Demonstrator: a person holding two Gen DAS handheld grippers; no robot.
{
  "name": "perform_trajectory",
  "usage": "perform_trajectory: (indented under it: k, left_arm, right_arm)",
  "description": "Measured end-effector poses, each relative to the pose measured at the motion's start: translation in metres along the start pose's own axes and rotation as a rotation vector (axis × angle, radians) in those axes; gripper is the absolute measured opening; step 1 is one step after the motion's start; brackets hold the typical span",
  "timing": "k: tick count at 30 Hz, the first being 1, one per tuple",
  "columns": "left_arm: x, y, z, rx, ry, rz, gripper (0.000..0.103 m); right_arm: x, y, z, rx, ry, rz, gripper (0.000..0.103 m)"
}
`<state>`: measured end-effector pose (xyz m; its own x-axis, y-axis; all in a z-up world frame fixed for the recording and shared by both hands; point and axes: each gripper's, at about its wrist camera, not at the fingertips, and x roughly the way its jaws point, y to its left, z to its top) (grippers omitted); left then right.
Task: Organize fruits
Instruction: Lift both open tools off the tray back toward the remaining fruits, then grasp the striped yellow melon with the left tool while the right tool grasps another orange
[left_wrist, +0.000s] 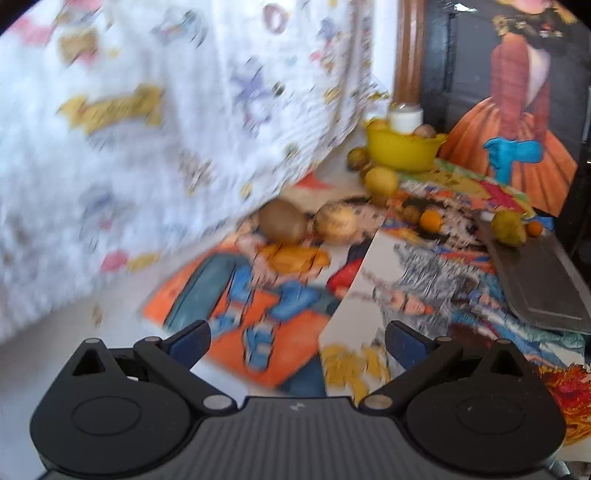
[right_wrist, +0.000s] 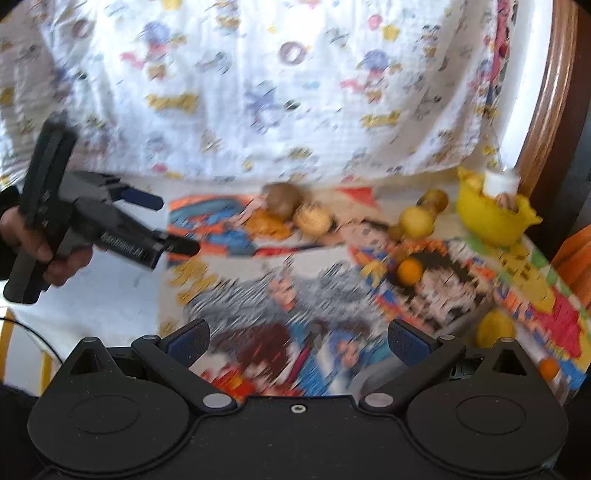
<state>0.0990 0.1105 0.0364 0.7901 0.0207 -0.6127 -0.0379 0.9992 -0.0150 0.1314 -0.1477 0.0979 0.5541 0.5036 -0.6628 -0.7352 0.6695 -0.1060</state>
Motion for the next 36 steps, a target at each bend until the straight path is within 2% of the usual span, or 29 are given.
perform_trajectory:
  k: [6,13,18,22,29,36]
  left_arm:
    - [0.017,-0.013,0.021,0.106,-0.108,-0.034,0.103]
    - [0.056,-0.038,0.043,0.295,-0.174,-0.050,0.103]
    - [0.088,-0.049,0.055,0.387,-0.162,-0.061,0.103]
    - [0.114,-0.052,0.061,0.427,-0.114,-0.062,0.102]
    - [0.143,-0.048,0.066,0.465,-0.073,-0.073,0.096]
    - [0.157,-0.052,0.073,0.497,-0.056,-0.067,0.085]
  right_arm:
    - [0.019,-0.041,0.019,0.005,-0.035,-0.104,0.102]
    - [0.062,-0.089,0.026,0.093,-0.046,-0.144,0.102]
    - [0.102,-0.108,0.025,0.136,-0.043,-0.101,0.100]
    - [0.132,-0.120,0.024,0.175,-0.028,-0.059,0.096]
    - [0.168,-0.134,0.019,0.240,-0.002,-0.040,0.083]
    - [0.185,-0.145,0.014,0.277,0.013,-0.025,0.070]
